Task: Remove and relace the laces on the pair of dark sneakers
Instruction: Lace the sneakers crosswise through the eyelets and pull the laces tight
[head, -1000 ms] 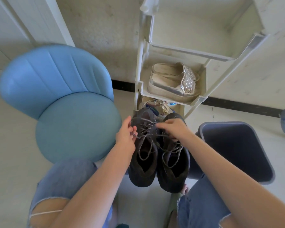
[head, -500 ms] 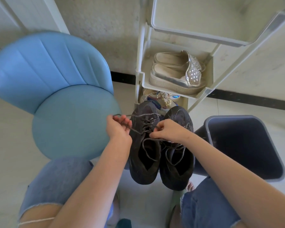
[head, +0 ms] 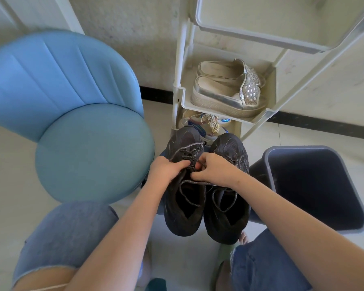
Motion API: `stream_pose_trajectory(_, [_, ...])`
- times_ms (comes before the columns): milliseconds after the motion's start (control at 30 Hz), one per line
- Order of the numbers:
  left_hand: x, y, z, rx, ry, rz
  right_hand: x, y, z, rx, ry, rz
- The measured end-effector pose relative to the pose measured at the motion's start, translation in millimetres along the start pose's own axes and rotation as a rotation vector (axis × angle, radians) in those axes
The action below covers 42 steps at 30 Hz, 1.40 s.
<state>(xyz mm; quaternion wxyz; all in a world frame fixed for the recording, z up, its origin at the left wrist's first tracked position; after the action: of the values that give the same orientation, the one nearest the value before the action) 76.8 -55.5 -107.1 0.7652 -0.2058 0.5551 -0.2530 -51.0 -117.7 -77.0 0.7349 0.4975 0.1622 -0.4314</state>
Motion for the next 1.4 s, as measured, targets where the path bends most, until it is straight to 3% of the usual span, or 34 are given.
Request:
stream_pose_trajectory(333, [11,-38,-3,0.619,0.158,0.028,-1,-2,2,-0.074,0.024,-0.01])
stream_pose_trajectory(800, [17,-34,10,0.594,0.26,-0.025,-5,-6,8,-0.038,0.043,-0.018])
stream_pose_trajectory(1067, [5,-28,-4,0.643,0.334,-0.008,-1,-1,-2,-0.139,-0.052,-0.027])
stream_pose_trajectory(1200, [3,-26,-4,0.671,0.313,-0.024,-1,-2,0,-0.176,-0.079,-0.031])
stream_pose_trajectory(1400, [-2,-25,-7,0.532,-0.032,-0.135,-3,2,-3,-0.217,-0.121,-0.04])
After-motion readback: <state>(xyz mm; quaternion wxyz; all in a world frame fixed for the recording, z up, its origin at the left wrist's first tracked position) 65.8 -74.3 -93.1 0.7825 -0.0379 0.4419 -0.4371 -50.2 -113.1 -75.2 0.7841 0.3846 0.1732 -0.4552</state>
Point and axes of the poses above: each hand's wrist, its own x-axis towards the middle knuckle, its own z-axis out of the back of the hand, y = z × x, the point moved 7 cm from there along x, towards the middle knuckle, and after that the axes turned 9 degrees about y, right-handed, at the moved point
